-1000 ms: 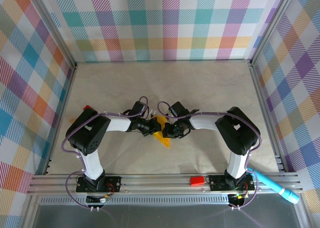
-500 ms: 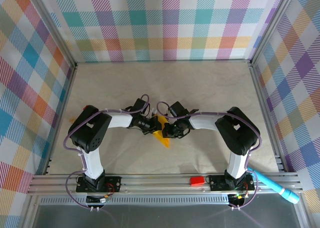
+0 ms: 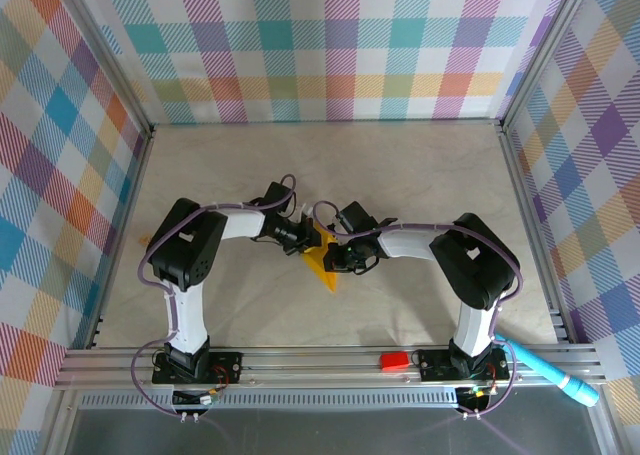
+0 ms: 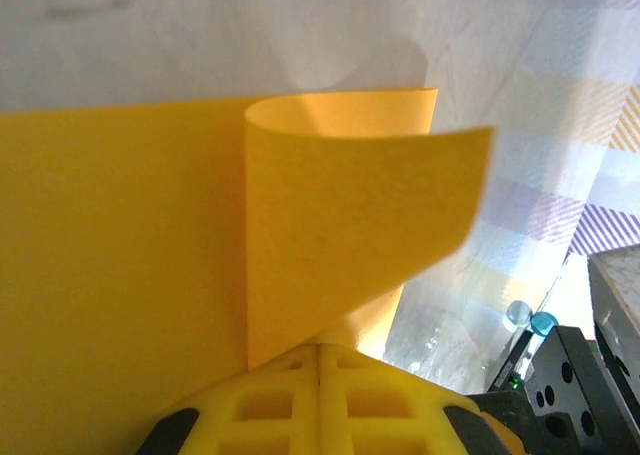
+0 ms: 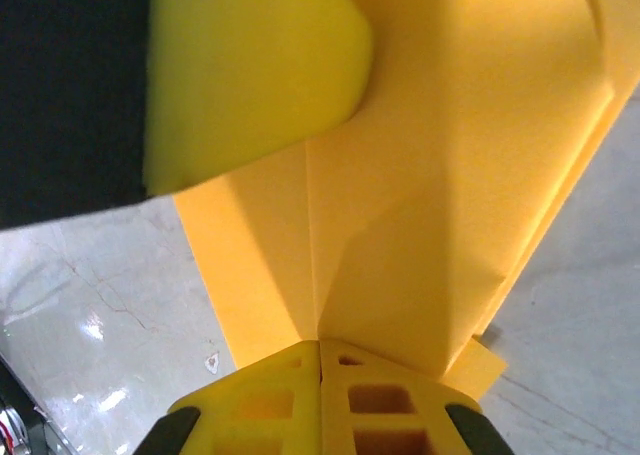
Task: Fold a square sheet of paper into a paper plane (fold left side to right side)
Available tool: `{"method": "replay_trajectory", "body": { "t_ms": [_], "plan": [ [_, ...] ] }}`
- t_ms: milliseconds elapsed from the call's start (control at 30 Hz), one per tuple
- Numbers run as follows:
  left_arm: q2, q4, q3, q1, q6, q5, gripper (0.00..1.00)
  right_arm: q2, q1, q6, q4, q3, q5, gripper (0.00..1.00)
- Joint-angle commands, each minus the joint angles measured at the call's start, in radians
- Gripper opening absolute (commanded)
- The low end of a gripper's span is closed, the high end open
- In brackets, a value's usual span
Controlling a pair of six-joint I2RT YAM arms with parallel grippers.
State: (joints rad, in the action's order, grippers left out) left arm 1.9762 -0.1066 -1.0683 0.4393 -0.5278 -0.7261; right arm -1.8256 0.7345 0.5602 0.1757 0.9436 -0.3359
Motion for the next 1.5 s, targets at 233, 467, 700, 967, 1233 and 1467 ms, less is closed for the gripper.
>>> {"method": "replay_trajectory", "body": {
  "t_ms": [233,467,700,967,1233,1467],
  "plan": [
    [0.089,-0.025,-0.139,-0.107,0.083,0.2,0.0,-0.09,0.013,-0.011,0.26,-0.09,0.097,0.0],
    [0.124,-0.045,-0.197,-0.134,0.097,0.209,0.0,-0.086,0.013,-0.01,0.258,-0.092,0.087,0.0],
    [0.106,-0.127,-0.272,-0.151,0.139,0.211,0.0,-0.061,0.009,-0.008,0.248,-0.095,0.082,0.0],
    [-0.111,-0.082,-0.102,-0.137,0.145,0.158,0.0,-0.024,-0.003,-0.004,0.193,-0.094,0.069,0.0],
    [-0.203,0.031,0.055,-0.021,0.094,0.051,0.0,0.022,-0.009,0.003,0.127,-0.124,0.066,0.0],
    [-0.086,0.04,0.006,0.044,0.085,0.031,0.0,0.022,-0.009,0.003,0.119,-0.12,0.052,0.0]
  ]
}}
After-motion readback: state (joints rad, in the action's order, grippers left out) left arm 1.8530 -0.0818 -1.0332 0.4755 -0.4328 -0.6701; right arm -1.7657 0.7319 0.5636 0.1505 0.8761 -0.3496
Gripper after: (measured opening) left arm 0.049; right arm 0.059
